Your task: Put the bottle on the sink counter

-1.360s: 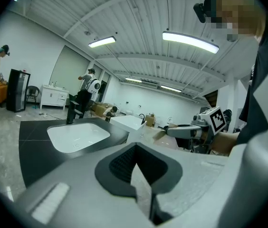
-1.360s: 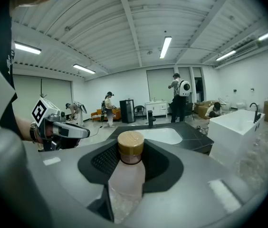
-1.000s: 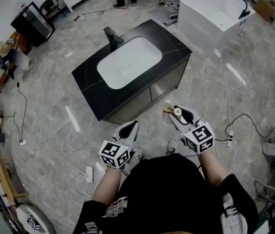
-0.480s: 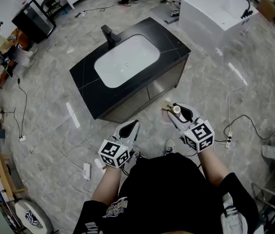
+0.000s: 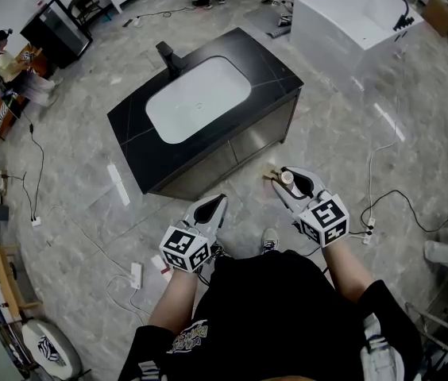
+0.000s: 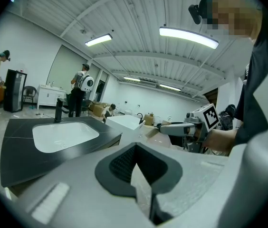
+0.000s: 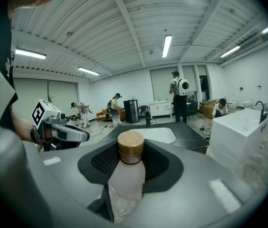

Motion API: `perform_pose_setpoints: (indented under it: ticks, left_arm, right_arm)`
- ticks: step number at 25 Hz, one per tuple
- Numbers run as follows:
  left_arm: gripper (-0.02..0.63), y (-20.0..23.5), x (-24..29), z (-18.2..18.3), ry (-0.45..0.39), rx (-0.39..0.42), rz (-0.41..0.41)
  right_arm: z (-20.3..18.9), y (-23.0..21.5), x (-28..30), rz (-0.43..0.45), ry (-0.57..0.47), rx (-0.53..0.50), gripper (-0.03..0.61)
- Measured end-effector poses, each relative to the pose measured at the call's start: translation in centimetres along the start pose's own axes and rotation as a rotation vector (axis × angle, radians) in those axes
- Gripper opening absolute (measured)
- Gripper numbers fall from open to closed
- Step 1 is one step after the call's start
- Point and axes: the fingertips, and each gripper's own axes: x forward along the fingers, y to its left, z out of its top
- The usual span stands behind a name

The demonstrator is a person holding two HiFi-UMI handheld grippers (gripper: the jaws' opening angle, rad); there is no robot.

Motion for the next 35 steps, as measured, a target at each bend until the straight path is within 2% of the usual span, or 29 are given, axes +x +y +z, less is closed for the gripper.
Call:
perform_pose_setpoints:
  ticks: [10, 19, 30, 35]
  left_arm:
    - [0.000, -2.6, 2.9, 0.3, -0.014, 0.000, 0.031]
    - [0.000, -3.5, 3.4, 0.1, -0.007, -0.013, 0.051]
    - [0.000, 0.7, 4.9, 1.0, -0.009, -0.014, 0.023]
    - [0.000, 3.9, 6.1, 2.6, -0.015, -0.019, 0.005]
  right_arm:
    - [-0.7, -3.3, -2.2, 0.019, 0.000, -0.003, 0.164]
    - [-0.4, -4.1, -2.5, 0.040, -0.002, -0.002, 0.164]
    - [0.5, -5.0, 1.7, 0.027, 0.015, -0.001, 0.164]
    - [2.0, -5.9, 4.3, 0.009, 0.025, 0.001, 0.164]
